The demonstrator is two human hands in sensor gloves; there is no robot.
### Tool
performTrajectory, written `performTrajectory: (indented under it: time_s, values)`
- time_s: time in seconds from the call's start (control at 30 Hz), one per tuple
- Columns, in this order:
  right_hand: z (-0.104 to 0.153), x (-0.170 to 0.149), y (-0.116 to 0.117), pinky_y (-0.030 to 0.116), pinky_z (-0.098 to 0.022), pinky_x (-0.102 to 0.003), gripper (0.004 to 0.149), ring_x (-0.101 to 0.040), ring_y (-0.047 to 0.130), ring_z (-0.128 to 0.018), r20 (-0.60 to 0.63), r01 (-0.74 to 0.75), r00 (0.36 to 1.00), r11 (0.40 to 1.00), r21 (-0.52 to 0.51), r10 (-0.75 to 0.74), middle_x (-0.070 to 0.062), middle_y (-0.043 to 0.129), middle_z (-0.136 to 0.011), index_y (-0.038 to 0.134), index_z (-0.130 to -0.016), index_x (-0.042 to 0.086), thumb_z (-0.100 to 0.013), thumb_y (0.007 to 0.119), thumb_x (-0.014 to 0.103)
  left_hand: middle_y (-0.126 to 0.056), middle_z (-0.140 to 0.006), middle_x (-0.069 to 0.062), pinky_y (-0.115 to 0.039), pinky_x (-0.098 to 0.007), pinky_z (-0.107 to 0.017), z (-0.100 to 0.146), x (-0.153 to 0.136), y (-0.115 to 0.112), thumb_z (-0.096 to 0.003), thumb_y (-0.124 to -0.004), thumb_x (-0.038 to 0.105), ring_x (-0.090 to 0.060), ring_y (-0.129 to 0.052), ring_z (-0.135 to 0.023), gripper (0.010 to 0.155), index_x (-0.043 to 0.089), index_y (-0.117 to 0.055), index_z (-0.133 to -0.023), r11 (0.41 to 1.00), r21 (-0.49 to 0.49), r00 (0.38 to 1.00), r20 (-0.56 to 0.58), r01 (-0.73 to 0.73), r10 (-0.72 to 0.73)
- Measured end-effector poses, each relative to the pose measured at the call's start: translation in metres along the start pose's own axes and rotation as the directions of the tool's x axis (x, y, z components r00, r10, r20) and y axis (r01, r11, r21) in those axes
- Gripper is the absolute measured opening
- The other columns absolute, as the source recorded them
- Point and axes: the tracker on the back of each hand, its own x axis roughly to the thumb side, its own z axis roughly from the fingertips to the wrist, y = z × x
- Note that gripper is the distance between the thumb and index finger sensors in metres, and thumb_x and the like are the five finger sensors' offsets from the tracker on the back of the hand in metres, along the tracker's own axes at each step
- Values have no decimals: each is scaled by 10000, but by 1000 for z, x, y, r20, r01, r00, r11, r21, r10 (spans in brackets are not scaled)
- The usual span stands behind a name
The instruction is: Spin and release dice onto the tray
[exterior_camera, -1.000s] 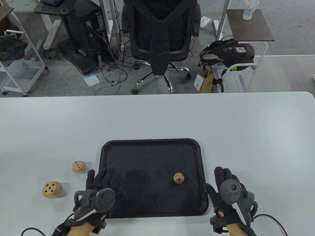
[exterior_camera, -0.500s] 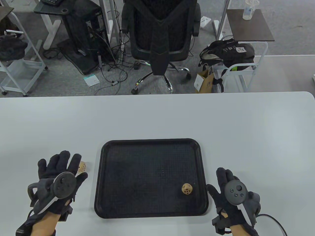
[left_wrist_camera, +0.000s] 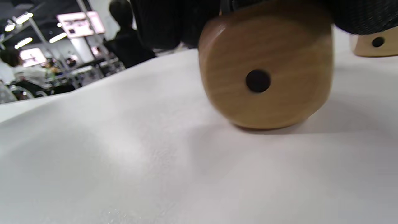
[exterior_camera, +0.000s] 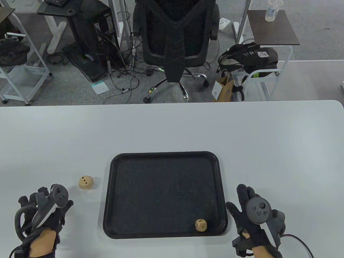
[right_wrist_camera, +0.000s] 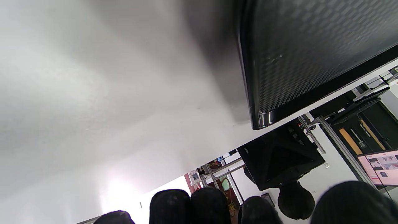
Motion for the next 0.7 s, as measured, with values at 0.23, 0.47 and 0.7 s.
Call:
performTrajectory:
  time_s: [0.23,0.47,0.7]
  values:
    - [0,0,0,468,-758,-611,787,-330,565,-1032,-2,-4,1000,1000,5,4,-23,503,-1132,470,-1052,367,-344,699,623,-808,-954,-154,-569,-654,-722,2,3,1,-368,-768,652,-425,-906,-781,761,238,-667,-998,996,31,996,33,-80,79]
    - [0,-1,-1,468,-758,-612,787,-332,564,-1032,0,7,1000,1000,0,-7,-23,505,-1131,470,-1052,367,-344,699,623,-800,-967,-173,-604,-656,-705,19,22,27,-384,-817,589,-425,-929,-762,717,225,-687,-989,981,115,978,156,-157,138]
    - [1,-2,-1,471,-756,-611,788,-332,569,-1030,7,11,1000,1000,-4,-11,-25,509,-1130,473,-1052,364,-343,699,623,-791,-979,-178,-613,-655,-702,54,67,71,-384,-823,580,-395,-950,-734,721,224,-681,-995,952,161,916,354,-259,189]
